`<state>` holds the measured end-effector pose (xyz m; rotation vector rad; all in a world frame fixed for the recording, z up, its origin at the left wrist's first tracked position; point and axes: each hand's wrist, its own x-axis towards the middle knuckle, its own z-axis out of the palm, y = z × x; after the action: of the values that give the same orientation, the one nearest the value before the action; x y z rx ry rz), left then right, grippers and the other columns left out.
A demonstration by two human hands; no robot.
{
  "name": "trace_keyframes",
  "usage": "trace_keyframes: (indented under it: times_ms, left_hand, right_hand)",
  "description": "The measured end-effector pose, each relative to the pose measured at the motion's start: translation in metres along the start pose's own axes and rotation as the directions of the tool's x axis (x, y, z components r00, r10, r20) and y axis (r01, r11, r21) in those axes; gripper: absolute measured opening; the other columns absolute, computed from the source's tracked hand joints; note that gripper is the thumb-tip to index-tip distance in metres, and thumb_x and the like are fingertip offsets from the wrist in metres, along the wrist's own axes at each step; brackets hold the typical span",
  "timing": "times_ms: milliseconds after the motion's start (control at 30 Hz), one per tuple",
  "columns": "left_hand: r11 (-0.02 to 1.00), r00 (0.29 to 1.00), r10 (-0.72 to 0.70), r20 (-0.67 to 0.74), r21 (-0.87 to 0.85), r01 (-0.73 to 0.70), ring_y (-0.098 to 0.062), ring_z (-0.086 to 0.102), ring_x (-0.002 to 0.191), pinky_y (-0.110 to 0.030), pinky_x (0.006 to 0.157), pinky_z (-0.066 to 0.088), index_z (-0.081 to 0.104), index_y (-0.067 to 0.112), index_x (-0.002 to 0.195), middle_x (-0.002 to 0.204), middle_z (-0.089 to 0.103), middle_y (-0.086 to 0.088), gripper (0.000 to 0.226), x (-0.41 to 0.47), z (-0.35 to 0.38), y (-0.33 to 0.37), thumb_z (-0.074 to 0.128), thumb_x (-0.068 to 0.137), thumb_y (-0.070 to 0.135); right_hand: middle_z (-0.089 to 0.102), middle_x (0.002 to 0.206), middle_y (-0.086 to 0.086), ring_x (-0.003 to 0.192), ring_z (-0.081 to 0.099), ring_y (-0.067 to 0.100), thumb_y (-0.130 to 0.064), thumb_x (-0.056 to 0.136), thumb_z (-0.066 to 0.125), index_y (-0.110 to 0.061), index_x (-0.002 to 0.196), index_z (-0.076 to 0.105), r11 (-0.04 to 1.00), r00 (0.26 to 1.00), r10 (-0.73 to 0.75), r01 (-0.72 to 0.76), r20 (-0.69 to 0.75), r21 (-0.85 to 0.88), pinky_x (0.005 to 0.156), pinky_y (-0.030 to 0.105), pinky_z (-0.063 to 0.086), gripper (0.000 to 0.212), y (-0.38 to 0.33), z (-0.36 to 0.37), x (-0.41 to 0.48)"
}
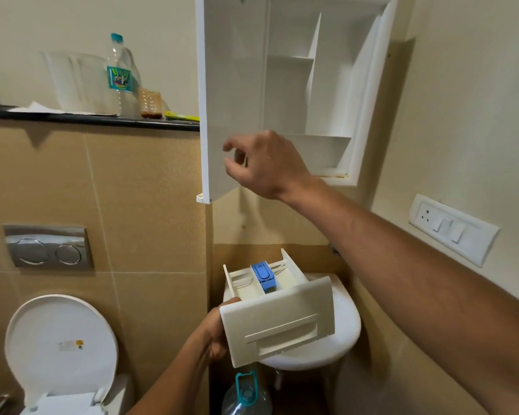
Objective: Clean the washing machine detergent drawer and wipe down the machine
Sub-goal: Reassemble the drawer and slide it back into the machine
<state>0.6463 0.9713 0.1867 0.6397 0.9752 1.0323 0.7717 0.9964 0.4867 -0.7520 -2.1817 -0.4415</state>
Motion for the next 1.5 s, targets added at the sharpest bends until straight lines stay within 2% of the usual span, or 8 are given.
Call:
trace_keyframes:
  times_ms: [467, 633, 733, 833, 967, 1200, 1333, 1500]
  left_hand:
    - [0.998, 0.997, 0.063, -0.046, 0.025, -0.062, -0.027, 0.07, 0.061, -0.032, 0.057, 0.057, 0.076, 0.005, 0.081, 0.075, 0.073, -0.018, 0.03, -0.01, 0.006, 0.02, 0.069, 0.076, 0.033]
    - [0.994, 0.995, 0.097, -0.007, -0.05, -0.098, -0.029, 0.067, 0.068, -0.036, 0.067, 0.052, 0.076, 0.006, 0.094, 0.081, 0.071, -0.019, 0.033, -0.003, 0.017, 0.022, 0.071, 0.076, 0.033]
    - [0.992, 0.994, 0.111, 0.004, -0.054, -0.11, -0.029, 0.069, 0.069, -0.036, 0.065, 0.055, 0.077, 0.005, 0.095, 0.081, 0.072, -0.018, 0.031, -0.001, 0.018, 0.023, 0.071, 0.08, 0.031]
    - [0.997, 0.996, 0.08, -0.031, 0.001, -0.08, -0.029, 0.068, 0.071, -0.036, 0.066, 0.054, 0.072, 0.002, 0.099, 0.083, 0.07, -0.019, 0.033, 0.003, 0.017, 0.022, 0.068, 0.086, 0.032]
    - [0.998, 0.999, 0.025, -0.03, 0.052, -0.023, -0.03, 0.068, 0.072, -0.036, 0.069, 0.053, 0.071, 0.0, 0.096, 0.085, 0.07, -0.021, 0.033, 0.01, 0.016, 0.017, 0.067, 0.086, 0.032]
    - [0.99, 0.992, -0.121, 0.037, 0.074, 0.118, -0.035, 0.072, 0.088, -0.046, 0.081, 0.059, 0.067, 0.003, 0.12, 0.108, 0.071, -0.027, 0.05, 0.036, 0.025, 0.019, 0.065, 0.092, 0.045]
    - [0.991, 0.993, -0.114, -0.012, 0.069, 0.115, -0.031, 0.073, 0.081, -0.038, 0.066, 0.06, 0.077, 0.009, 0.108, 0.097, 0.075, -0.021, 0.063, 0.061, 0.034, 0.01, 0.056, 0.09, 0.065]
    - [0.991, 0.991, -0.131, -0.039, -0.006, 0.131, -0.028, 0.073, 0.077, -0.039, 0.07, 0.059, 0.079, 0.01, 0.092, 0.091, 0.075, -0.017, 0.051, 0.083, 0.037, -0.009, 0.064, 0.083, 0.058]
  right_hand:
    - [0.067, 0.065, 0.001, 0.057, 0.058, 0.018, -0.048, 0.086, 0.052, -0.016, 0.074, 0.07, 0.984, 0.864, 0.16, -0.099, 0.477, -0.151, 0.06, 0.029, 0.051, 0.038, 0.061, 0.062, -0.118]
    - [0.063, 0.075, -0.002, 0.072, 0.06, 0.023, -0.041, 0.085, 0.058, -0.019, 0.089, 0.069, 0.898, 0.821, 0.441, -0.394, 0.364, -0.197, 0.056, 0.026, 0.041, 0.025, 0.073, 0.084, -0.143]
    - [0.062, 0.091, 0.003, 0.082, 0.059, 0.025, -0.038, 0.079, 0.066, -0.014, 0.086, 0.061, 0.567, 0.457, 0.789, -0.798, 0.41, -0.202, 0.061, 0.028, 0.041, 0.026, 0.091, 0.086, -0.146]
    - [0.064, 0.123, 0.013, 0.1, 0.065, 0.028, -0.034, 0.085, 0.071, -0.009, 0.121, 0.061, 0.182, 0.084, 0.691, -0.981, 0.718, -0.06, 0.075, 0.033, 0.054, 0.045, 0.111, 0.08, -0.157]
    - [0.075, 0.11, 0.018, 0.094, 0.074, 0.03, -0.036, 0.087, 0.072, -0.009, 0.128, 0.055, -0.101, -0.07, 0.467, -0.995, 0.882, -0.026, 0.084, 0.041, 0.059, 0.053, 0.135, 0.077, -0.185]
    - [0.075, 0.107, 0.019, 0.099, 0.071, 0.032, -0.02, 0.083, 0.081, -0.003, 0.117, 0.064, -0.24, -0.09, 0.457, -0.971, 0.885, 0.025, 0.086, 0.04, 0.056, 0.042, 0.17, 0.099, -0.243]
    - [0.073, 0.111, 0.024, 0.103, 0.067, 0.033, -0.03, 0.074, 0.087, -0.005, 0.106, 0.078, -0.366, -0.027, 0.435, -0.919, 0.9, 0.149, 0.072, 0.031, 0.048, 0.041, 0.195, 0.117, -0.272]
    - [0.074, 0.074, 0.014, 0.064, 0.068, 0.025, -0.025, 0.093, 0.062, -0.003, 0.089, 0.075, -0.361, -0.004, 0.472, -0.913, 0.882, 0.189, 0.062, 0.032, 0.05, 0.026, 0.219, 0.159, -0.293]
